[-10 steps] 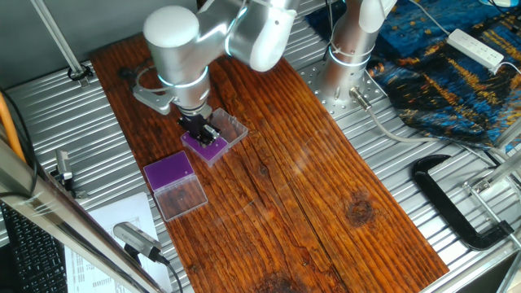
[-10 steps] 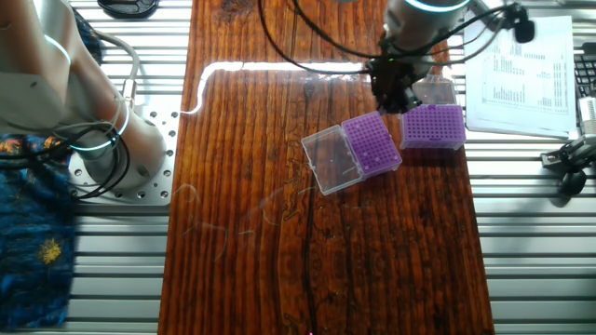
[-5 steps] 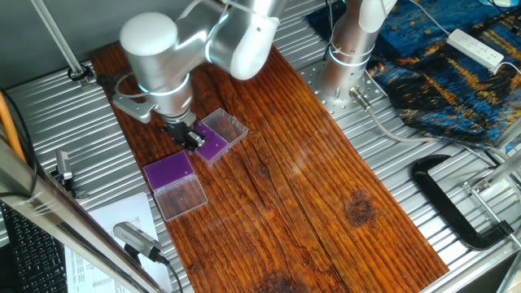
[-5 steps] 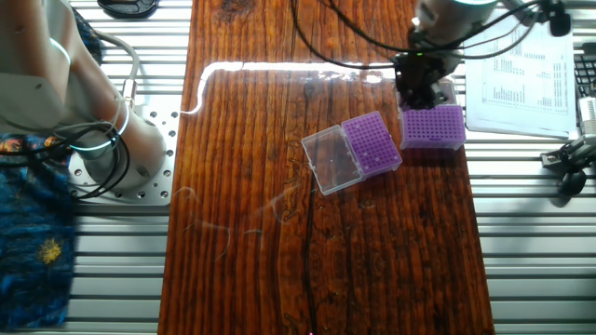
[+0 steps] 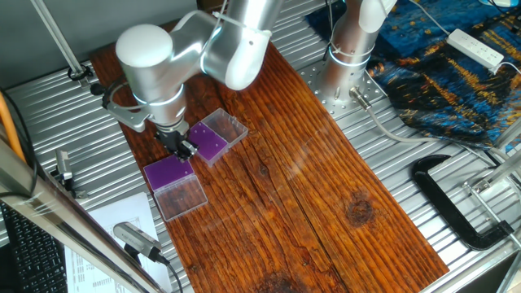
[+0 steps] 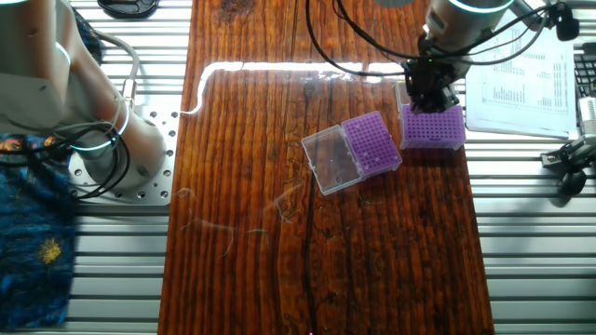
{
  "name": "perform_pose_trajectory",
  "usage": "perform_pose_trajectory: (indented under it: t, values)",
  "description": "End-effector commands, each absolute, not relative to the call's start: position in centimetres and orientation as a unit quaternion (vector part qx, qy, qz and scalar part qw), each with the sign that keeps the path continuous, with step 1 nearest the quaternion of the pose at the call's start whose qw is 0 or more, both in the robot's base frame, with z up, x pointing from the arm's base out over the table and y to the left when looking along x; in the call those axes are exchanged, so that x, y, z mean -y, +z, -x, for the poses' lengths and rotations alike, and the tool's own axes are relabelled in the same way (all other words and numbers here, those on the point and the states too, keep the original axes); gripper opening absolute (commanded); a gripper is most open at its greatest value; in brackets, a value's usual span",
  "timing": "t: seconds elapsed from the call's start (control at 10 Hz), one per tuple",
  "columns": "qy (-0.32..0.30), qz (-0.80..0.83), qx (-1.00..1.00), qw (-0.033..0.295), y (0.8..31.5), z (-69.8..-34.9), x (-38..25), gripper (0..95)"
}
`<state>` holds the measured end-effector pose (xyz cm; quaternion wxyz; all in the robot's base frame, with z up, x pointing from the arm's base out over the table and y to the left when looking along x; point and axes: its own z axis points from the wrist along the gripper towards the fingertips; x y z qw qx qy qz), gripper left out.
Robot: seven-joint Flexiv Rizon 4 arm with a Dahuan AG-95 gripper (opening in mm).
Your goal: Transfer all small pipette tips from one holder to another
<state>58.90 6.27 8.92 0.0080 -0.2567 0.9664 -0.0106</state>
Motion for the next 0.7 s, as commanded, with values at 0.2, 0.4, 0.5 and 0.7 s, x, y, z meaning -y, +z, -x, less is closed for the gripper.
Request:
perform_pose_trajectory:
  t: [0.2,0.4,0.5,0.7]
  values:
    - [-0.011,0.258,-0.966,0.009,8.37,-59.37,-6.3,0.0]
    - [-0.012,0.261,-0.965,0.011,7.88,-59.4,-6.17,0.0]
    - [-0.011,0.262,-0.965,0.011,7.85,-59.4,-6.11,0.0]
    - [-0.011,0.264,-0.965,0.011,7.87,-59.38,-5.92,0.0]
